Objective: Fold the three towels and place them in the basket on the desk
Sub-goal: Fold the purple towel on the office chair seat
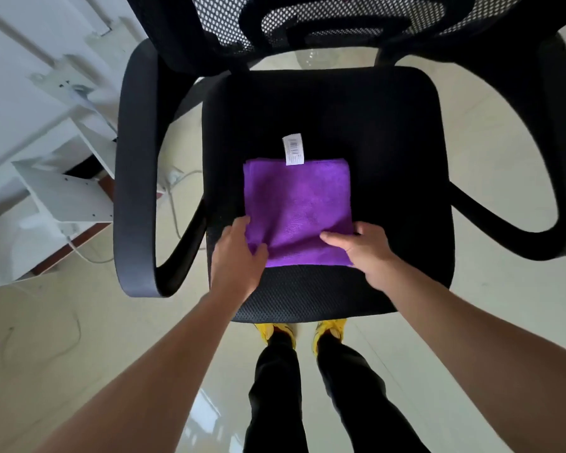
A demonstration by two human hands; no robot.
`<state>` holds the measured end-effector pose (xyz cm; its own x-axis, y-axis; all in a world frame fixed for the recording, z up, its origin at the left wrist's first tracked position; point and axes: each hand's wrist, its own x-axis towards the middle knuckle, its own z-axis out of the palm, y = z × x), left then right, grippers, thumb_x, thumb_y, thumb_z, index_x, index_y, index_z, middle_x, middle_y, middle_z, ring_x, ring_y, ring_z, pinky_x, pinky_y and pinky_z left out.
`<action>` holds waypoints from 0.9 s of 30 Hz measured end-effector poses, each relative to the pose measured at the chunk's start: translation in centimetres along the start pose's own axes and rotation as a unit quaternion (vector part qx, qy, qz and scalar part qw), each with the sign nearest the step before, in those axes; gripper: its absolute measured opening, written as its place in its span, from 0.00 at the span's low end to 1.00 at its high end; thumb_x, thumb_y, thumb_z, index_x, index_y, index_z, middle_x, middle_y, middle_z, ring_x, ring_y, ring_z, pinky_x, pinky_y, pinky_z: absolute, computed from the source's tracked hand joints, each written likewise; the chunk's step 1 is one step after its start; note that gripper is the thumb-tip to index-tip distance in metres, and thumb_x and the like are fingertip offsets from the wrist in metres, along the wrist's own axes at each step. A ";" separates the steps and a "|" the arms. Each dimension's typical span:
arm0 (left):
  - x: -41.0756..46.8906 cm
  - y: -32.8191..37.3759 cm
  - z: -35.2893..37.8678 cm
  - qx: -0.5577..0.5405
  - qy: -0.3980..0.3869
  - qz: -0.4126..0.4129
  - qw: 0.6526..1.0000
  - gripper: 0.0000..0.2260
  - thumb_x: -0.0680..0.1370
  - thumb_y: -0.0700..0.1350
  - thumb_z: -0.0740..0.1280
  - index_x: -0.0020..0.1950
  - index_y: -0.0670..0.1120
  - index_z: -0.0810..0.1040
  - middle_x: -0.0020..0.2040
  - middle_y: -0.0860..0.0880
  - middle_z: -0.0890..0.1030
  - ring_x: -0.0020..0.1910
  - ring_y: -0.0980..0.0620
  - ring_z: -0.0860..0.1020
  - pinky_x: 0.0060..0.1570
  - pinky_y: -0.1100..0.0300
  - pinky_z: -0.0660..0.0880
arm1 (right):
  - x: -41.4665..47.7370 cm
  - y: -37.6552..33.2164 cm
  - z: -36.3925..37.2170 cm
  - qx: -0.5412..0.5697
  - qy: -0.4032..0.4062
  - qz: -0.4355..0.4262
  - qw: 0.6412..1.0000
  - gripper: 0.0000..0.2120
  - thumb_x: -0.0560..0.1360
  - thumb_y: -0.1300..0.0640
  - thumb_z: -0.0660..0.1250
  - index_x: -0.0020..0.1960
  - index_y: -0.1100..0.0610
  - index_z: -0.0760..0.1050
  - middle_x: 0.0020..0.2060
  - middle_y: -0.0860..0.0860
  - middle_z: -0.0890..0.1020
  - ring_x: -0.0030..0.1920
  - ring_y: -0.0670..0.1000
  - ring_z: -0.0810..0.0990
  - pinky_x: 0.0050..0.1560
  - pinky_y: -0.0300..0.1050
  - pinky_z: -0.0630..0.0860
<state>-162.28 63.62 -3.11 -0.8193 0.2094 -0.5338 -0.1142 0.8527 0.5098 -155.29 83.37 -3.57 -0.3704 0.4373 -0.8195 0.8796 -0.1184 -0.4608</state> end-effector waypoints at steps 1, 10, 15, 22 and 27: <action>-0.8 0.4 0.5 -0.016 -0.010 -0.014 1.000 0.21 0.73 0.46 0.69 0.66 0.47 0.72 0.50 0.46 0.80 0.50 0.44 0.78 0.51 0.52 0.74 | 0.2 -0.5 -1.1 0.024 -0.010 0.008 1.000 0.13 0.66 0.56 0.79 0.46 0.58 0.80 0.41 0.54 0.83 0.41 0.53 0.82 0.43 0.45 0.80; -0.7 10.6 1.7 -0.182 -0.121 0.067 0.973 0.09 0.76 0.39 0.65 0.54 0.45 0.81 0.41 0.48 0.81 0.39 0.49 0.81 0.42 0.60 0.75 | 4.3 -2.1 -12.6 -0.007 -0.005 0.018 1.000 0.14 0.67 0.57 0.77 0.51 0.54 0.80 0.49 0.52 0.84 0.48 0.50 0.83 0.45 0.47 0.80; 5.1 12.9 2.4 -0.105 -0.218 0.039 0.969 0.08 0.78 0.36 0.62 0.55 0.42 0.78 0.43 0.37 0.80 0.36 0.53 0.81 0.38 0.56 0.81 | 5.0 1.1 -12.2 0.107 0.081 -0.001 0.991 0.18 0.66 0.51 0.78 0.52 0.56 0.80 0.51 0.54 0.84 0.49 0.52 0.84 0.46 0.48 0.82; 6.2 14.1 3.3 0.090 -0.116 0.181 0.972 0.10 0.77 0.37 0.63 0.54 0.40 0.82 0.52 0.42 0.83 0.48 0.42 0.81 0.53 0.50 0.77 | 2.0 4.4 -9.2 0.248 0.068 0.074 0.964 0.33 0.61 0.52 0.82 0.62 0.57 0.74 0.55 0.54 0.80 0.53 0.53 0.82 0.44 0.45 0.81; 7.4 14.1 4.6 -0.117 -0.158 -0.014 0.980 0.06 0.77 0.32 0.64 0.45 0.38 0.80 0.38 0.38 0.80 0.31 0.47 0.78 0.30 0.63 0.78 | 2.2 5.1 -8.7 0.227 0.064 0.099 0.967 0.13 0.65 0.59 0.79 0.42 0.58 0.76 0.43 0.53 0.81 0.42 0.49 0.82 0.38 0.41 0.79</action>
<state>-167.38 79.40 -3.00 -0.6039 0.3561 -0.7131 -0.2904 0.7349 0.6129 -149.04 91.46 -4.80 -0.1417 0.4696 -0.8715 0.6965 -0.5783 -0.4249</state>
